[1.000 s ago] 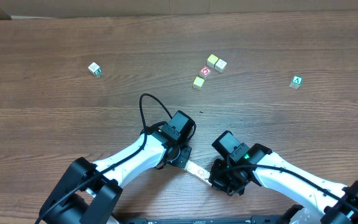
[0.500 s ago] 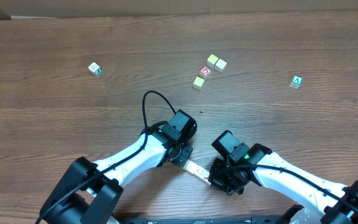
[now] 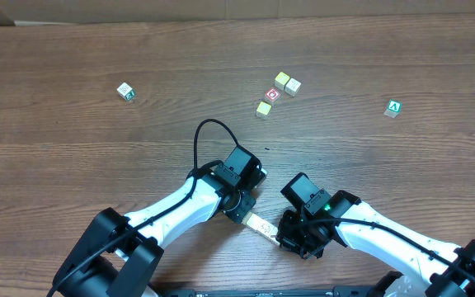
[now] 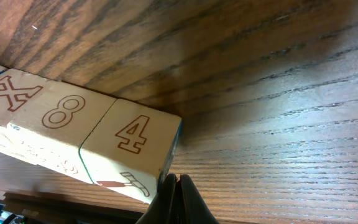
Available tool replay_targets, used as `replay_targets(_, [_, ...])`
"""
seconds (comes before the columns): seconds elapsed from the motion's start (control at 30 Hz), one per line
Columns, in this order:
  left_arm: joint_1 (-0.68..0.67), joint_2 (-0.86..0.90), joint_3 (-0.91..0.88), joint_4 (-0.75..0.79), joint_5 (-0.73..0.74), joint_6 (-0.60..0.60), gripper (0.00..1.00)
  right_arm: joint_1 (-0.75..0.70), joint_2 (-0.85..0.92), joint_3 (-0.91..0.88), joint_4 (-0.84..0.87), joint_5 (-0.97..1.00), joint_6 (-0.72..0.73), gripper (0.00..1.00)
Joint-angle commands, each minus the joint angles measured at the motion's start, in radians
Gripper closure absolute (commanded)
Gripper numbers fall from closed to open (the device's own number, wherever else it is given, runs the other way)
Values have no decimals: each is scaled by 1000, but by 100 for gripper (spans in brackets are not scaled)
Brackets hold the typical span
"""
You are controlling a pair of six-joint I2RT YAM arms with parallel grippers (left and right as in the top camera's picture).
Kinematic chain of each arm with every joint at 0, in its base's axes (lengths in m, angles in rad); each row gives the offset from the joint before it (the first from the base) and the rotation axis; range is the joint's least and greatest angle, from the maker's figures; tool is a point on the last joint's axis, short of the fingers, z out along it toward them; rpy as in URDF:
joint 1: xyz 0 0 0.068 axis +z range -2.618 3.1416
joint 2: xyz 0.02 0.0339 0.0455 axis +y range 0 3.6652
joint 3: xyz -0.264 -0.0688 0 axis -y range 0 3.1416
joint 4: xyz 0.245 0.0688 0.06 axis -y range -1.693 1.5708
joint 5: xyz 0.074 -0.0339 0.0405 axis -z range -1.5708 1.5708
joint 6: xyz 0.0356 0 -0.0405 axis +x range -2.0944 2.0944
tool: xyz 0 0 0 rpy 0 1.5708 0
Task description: Flip 4 blocks
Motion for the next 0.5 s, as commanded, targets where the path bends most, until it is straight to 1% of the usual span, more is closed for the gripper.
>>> replay_targets(0.0, [5, 64, -46, -7, -43, 47, 96, 6, -1, 2, 8, -4, 5, 96])
replay_targets(0.17, [4, 64, -46, -7, -8, 39, 96, 6, -1, 2, 23, -5, 6, 96])
replay_targets(0.47, [5, 64, -46, -4, -11, 35, 96, 9, -1, 2, 24, -13, 9, 96])
